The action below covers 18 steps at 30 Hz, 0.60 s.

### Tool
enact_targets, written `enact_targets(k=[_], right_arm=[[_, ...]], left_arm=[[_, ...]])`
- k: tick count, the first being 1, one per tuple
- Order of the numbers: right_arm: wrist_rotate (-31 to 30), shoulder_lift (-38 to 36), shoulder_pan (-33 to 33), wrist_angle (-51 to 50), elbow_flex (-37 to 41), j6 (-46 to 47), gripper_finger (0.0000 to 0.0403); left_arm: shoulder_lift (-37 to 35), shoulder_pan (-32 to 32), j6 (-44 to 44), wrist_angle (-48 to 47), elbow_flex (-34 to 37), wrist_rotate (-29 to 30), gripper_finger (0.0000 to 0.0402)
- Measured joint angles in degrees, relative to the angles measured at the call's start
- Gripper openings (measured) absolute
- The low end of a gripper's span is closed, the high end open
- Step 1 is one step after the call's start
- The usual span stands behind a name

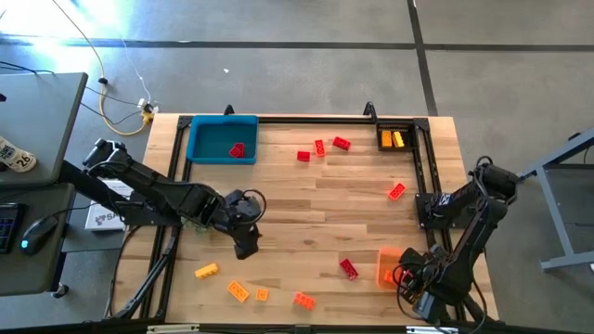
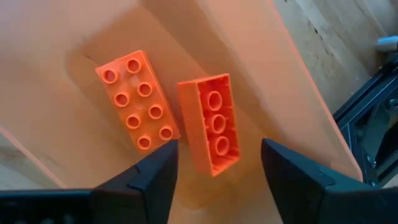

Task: Sort & place blocks by color
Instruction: Put the orange game piece into the orange bin, then put the yellow game piece into the black bin

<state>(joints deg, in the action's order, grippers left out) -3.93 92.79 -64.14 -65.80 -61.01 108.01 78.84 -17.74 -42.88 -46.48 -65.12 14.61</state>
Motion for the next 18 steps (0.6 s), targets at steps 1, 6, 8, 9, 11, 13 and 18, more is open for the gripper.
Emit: enact_targets(k=[1, 6, 8, 9, 11, 13, 18], right_arm=[[-0.02, 0.00, 0.00, 0.00, 0.00, 0.00, 0.0220], [-1.28, -0.95, 0.00, -0.33, 0.00, 2.32, 0.0226], [-3.17, -1.76, 0.02, -0.42, 0.00, 4.19, 0.0226], [-4.30, -2.21, 0.02, -0.48, 0.00, 5.04, 0.0227], [-6.72, -3.01, 0.02, -0.71, 0.00, 6.67, 0.0227], [-8.54, -3.79, 0.09, -1.28, 0.00, 7.97, 0.0227], [-9.66, -5.34, 1.59, -1.90, 0.00, 8.96, 0.0228]], left_arm=[[0.01, -0.41, 0.40, 0.00, 0.00, -0.33, 0.0217], [-0.01, -4.25, 5.48, 0.00, 0.00, -0.86, 0.0217], [0.00, -6.53, 7.70, 0.00, 0.00, -1.34, 0.0217], [0.00, -7.67, 8.65, 0.00, 0.00, -1.82, 0.0217], [0.01, -10.18, 10.19, 0.02, 0.00, -2.36, 0.0217], [-0.01, -12.51, 11.16, 0.02, 0.00, -2.43, 0.0217], [0.51, -17.66, 16.62, 0.04, 0.00, -3.80, 0.0217]])
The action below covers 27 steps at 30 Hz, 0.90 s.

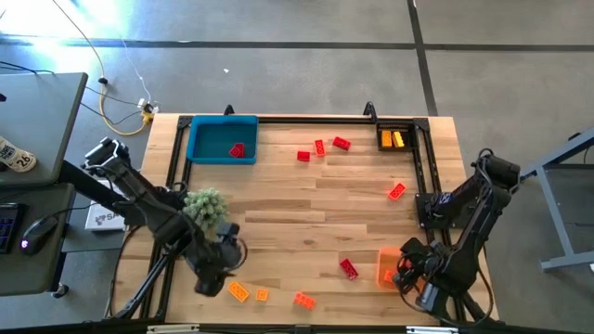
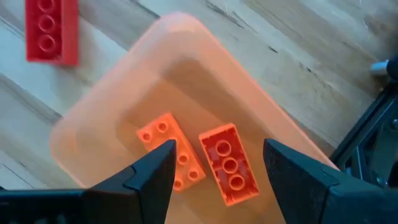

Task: Sort & place blocks by color
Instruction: Put the yellow game piece into the black bin

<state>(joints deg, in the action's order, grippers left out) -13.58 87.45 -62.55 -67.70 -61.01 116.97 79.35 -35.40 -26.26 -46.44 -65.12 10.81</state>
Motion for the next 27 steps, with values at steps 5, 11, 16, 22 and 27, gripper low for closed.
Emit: enact_targets(k=[5, 11, 16, 22, 27], right_arm=[[-0.97, -0.40, 2.41, -0.08, 0.00, -2.65, 0.0228], [-2.85, -0.40, 5.14, -0.04, 0.00, -6.42, 0.0228], [-2.79, -0.40, 7.07, -0.02, 0.00, -9.57, 0.0229], [-2.65, -0.43, 8.46, 0.07, 0.00, -12.06, 0.0228], [-2.73, -0.43, 8.68, 0.04, 0.00, -12.61, 0.0228]], left_arm=[[2.47, -3.83, 5.75, 0.05, 0.00, -1.51, 0.0217], [8.17, -4.85, 9.07, 0.04, 0.00, -3.30, 0.0217], [13.46, -4.21, 8.92, 0.42, 0.00, -4.05, 0.0217], [18.81, -4.00, 8.94, 1.30, 0.02, -8.26, 0.0217], [22.62, -4.02, 8.94, 2.95, 0.02, -8.54, 0.0217]])
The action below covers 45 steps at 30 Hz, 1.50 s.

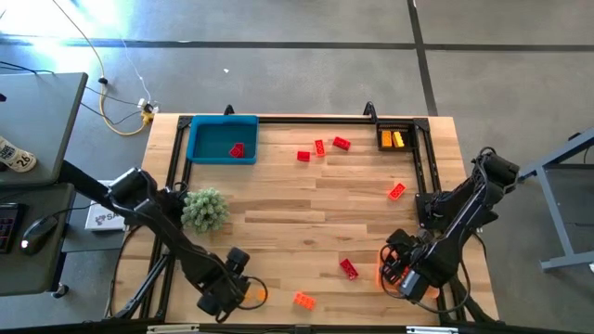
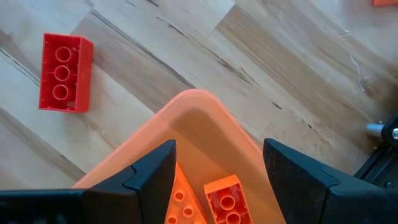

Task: Sort & place blocks by color
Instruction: Put the yellow game piece into the black bin

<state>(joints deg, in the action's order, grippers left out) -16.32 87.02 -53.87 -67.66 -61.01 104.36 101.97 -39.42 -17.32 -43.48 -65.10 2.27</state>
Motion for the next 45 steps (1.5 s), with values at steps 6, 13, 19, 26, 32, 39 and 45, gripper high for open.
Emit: enact_targets(k=[6, 13, 19, 26, 32, 39, 45], right_arm=[[0.24, 0.00, 0.00, -0.01, 0.00, -0.04, 0.0228], [0.24, 0.00, 0.00, -0.02, 0.00, 0.12, 0.0228], [0.24, 0.00, 0.00, 0.00, 0.00, 0.13, 0.0228], [0.21, 0.00, 0.64, 1.58, 0.00, 0.58, 0.0228], [-3.59, 0.00, 3.25, 7.08, 0.00, 0.21, 0.0228], [-5.44, 0.00, 8.35, 16.41, 0.00, -6.72, 0.0228], [-8.84, 0.00, 14.62, 22.79, 0.00, -5.88, 0.0228]], left_arm=[[2.84, 0.01, 1.02, 3.44, 0.00, -0.40, 0.0217], [5.26, -0.07, 1.49, 5.58, -0.02, -1.63, 0.0217], [6.04, 0.37, 1.49, 5.87, -0.03, -1.48, 0.0181], [5.86, 1.01, 1.47, 6.03, -0.10, -2.98, 0.0104], [5.17, 3.81, 1.61, 5.02, 0.00, -3.40, 0.0104], [0.31, 9.75, 3.97, 2.56, 0.02, 0.13, 0.0104], [-5.17, 15.87, 4.50, 1.04, 0.00, 5.07, 0.0104]])
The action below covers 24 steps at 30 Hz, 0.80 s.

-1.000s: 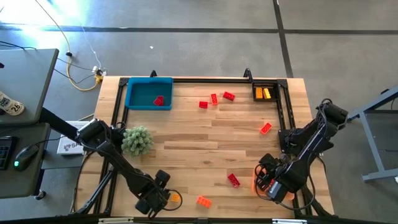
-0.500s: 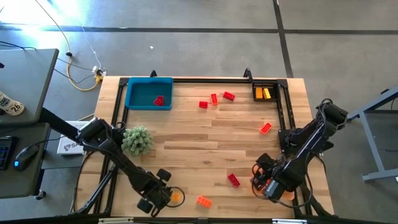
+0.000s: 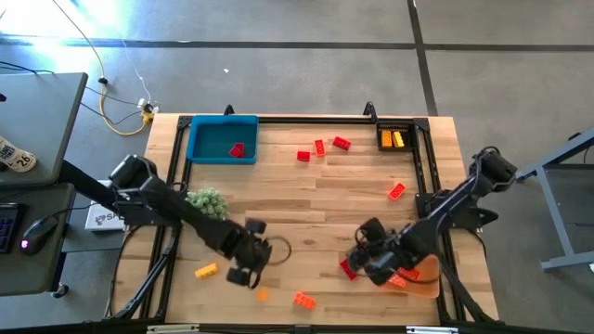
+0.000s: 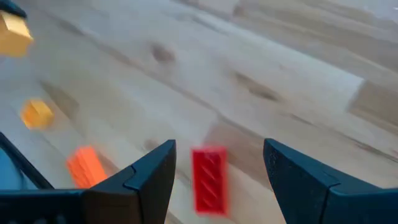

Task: Sort & place blocks by color
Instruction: Put the yellow game piece into the black bin

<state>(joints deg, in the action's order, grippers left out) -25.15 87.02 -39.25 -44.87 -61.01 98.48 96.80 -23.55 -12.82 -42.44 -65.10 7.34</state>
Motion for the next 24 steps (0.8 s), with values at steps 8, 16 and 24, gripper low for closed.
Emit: enact_targets(k=[8, 16, 24], right_arm=[[-0.24, 0.00, 9.26, 13.32, 0.00, -8.37, 0.0228], [2.49, 0.00, 18.39, 28.09, -0.02, -20.33, 0.0228], [10.82, 0.00, 26.67, 32.35, -0.02, -25.40, 0.0228]], left_arm=[[-4.90, 7.31, 3.10, 0.25, 0.00, 4.05, 0.0104], [-5.40, 12.04, 13.01, 0.62, 0.00, 6.29, 0.0104], [-5.40, 16.32, 23.50, 2.86, -1.45, 6.62, 0.0104]])
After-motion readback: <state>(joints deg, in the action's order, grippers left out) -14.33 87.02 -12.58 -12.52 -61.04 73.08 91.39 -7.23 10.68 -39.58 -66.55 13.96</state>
